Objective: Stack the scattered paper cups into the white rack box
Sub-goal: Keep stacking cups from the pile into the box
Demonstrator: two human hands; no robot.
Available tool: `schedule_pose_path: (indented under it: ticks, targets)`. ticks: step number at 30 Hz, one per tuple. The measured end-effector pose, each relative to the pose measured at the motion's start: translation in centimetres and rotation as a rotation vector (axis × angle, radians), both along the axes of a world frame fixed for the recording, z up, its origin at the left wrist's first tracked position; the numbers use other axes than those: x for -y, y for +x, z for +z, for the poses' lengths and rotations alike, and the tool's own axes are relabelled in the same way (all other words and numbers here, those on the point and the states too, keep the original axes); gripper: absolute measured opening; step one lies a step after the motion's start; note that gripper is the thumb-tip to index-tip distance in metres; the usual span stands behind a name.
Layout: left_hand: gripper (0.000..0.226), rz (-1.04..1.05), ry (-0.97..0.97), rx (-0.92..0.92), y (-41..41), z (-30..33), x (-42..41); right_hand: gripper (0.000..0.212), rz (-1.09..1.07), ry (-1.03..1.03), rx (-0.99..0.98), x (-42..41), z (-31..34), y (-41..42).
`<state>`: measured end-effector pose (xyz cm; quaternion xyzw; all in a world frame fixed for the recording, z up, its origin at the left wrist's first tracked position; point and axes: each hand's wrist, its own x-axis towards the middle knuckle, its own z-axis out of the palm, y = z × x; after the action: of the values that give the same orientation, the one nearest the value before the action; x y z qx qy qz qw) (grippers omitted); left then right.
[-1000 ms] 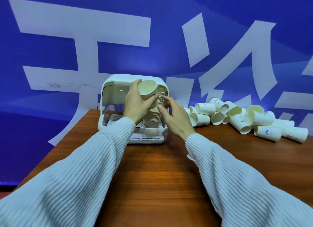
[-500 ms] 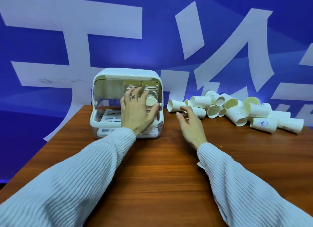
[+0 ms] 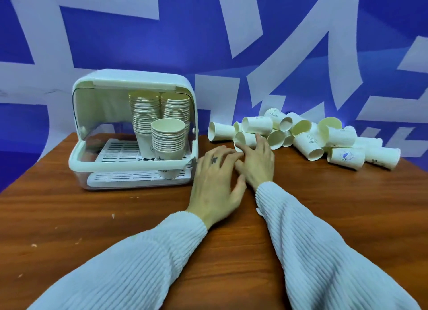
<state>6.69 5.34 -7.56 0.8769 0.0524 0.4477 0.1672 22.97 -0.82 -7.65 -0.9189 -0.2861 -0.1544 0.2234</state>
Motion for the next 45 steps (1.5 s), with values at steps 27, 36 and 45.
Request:
schedule_pose_path:
  ticks: [27, 36, 45]
  targets:
    - [0.098, -0.017, -0.306, -0.295, -1.0, 0.4, -0.5, 0.076, -0.146, 0.718, -0.396, 3.8, 0.2, 4.0]
    - [0.098, -0.062, -0.401, -0.234, -1.9, 0.7, -0.3, 0.014, -0.123, 0.676, -0.415, 4.4, 0.4, 1.9]
    - [0.083, -0.069, -0.483, 0.051, -5.7, 3.9, -0.4, 0.019, 0.050, 0.643, -0.223, 3.5, 2.5, -3.2]
